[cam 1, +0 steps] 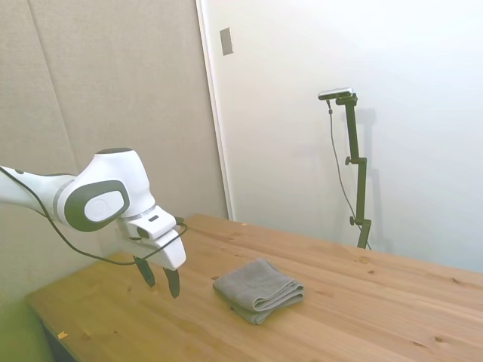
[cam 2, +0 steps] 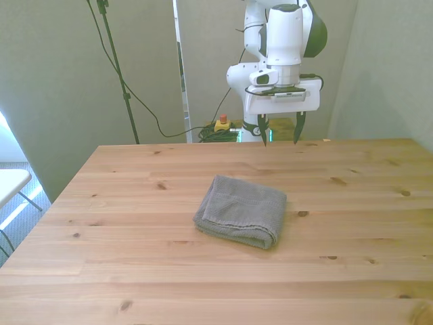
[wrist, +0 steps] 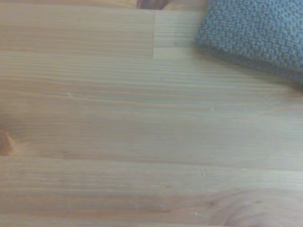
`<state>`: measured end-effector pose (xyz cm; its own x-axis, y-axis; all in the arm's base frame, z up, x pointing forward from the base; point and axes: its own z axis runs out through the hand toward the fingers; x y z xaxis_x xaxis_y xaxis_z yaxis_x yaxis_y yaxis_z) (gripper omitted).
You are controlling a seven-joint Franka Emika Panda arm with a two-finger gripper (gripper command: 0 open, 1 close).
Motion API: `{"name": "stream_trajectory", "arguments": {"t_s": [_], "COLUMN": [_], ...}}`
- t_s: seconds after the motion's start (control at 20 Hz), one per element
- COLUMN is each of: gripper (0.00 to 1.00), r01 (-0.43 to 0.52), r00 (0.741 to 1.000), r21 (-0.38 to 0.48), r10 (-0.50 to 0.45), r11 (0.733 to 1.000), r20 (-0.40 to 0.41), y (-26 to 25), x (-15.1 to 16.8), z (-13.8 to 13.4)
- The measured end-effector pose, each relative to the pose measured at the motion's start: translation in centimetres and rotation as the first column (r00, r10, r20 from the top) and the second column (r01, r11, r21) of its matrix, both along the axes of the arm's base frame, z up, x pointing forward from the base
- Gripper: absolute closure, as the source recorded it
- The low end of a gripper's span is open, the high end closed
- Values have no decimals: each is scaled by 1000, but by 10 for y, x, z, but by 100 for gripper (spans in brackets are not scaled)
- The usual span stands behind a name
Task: Unfold the towel
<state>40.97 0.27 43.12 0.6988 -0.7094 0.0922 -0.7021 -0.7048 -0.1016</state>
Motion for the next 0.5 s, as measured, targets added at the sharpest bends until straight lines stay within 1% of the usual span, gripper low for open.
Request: {"name": "stream_trajectory", "arguments": {"t_s": [0.1,0.2,0.3,0.4,0.5], "gripper": [0,0,0,0,0], "r01": [1,27,99,183,240], "r00": [1000,1000,995,982,970], "r21": [1,11,31,52,64], "r10": [-1,-27,-99,-184,-242], "r11": [1000,1000,995,982,969], "r20": [-4,0,21,30,29], "y": [-1,-11,-45,-96,-140], "x": [0,3,15,32,48], "z": [-2,-1,5,9,7]}}
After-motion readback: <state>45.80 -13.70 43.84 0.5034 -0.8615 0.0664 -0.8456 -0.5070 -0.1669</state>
